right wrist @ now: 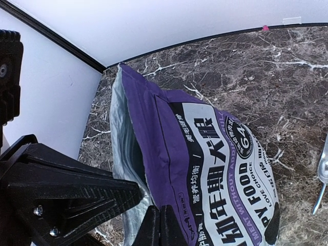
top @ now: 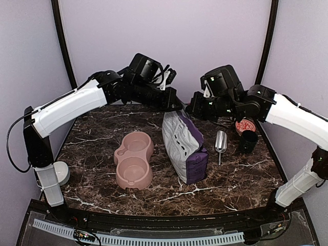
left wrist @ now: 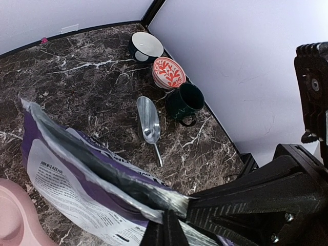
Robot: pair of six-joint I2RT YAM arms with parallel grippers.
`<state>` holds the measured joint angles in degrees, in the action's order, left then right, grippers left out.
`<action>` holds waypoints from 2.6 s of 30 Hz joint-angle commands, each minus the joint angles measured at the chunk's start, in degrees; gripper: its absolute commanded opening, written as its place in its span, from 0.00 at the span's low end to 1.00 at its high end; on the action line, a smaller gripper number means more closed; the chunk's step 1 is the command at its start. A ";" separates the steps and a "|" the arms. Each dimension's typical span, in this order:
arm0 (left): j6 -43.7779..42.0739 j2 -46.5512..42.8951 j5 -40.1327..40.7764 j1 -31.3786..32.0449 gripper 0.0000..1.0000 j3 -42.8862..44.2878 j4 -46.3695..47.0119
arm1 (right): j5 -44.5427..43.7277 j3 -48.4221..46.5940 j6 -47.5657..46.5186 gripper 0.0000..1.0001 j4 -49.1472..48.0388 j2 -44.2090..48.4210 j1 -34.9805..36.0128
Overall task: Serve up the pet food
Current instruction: Open the seal of the pet food bag.
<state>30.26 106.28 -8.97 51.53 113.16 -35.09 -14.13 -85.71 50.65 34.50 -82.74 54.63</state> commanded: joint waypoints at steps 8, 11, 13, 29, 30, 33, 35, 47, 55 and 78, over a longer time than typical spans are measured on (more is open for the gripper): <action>-2.34 -4.00 9.78 -3.80 0.00 3.46 -2.74 | -1.33 -3.50 2.14 0.00 1.33 2.71 1.22; -2.87 -2.76 8.93 -4.39 0.00 5.64 -3.43 | -1.05 -3.41 2.82 0.00 1.32 2.59 1.38; -3.10 -2.22 8.29 -4.42 0.00 6.33 -3.37 | -0.99 -3.53 2.85 0.00 1.29 2.45 1.44; -1.67 -3.41 3.77 -4.14 0.06 2.48 -2.78 | -1.59 -0.20 0.81 0.00 -1.79 2.79 1.44; -1.43 -3.68 3.61 -4.01 0.08 1.83 -2.57 | -1.60 0.21 0.60 0.00 -2.02 2.88 1.44; -1.06 -5.01 2.91 -3.44 0.18 0.25 -2.59 | -1.59 1.25 -0.44 0.00 -3.41 3.17 1.44; -0.68 -5.69 2.99 -3.05 0.26 -0.40 -3.02 | -1.05 1.67 -1.22 0.00 -4.46 3.35 1.38; 0.40 -9.53 3.90 -1.87 0.54 -5.36 -3.33 | -0.17 3.41 -5.85 0.34 -7.30 5.33 0.21; 1.03 -9.70 0.67 -1.49 0.54 -6.31 -1.24 | 2.71 2.58 -7.40 0.51 -7.26 4.51 -0.92; 2.58 -2.26 -5.92 -0.14 0.12 -5.00 3.42 | 5.47 3.80 -7.88 0.07 -5.75 -0.02 -1.95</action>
<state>32.32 103.63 -13.02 50.81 107.35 -33.15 -8.80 -82.17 43.88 29.76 -82.98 53.28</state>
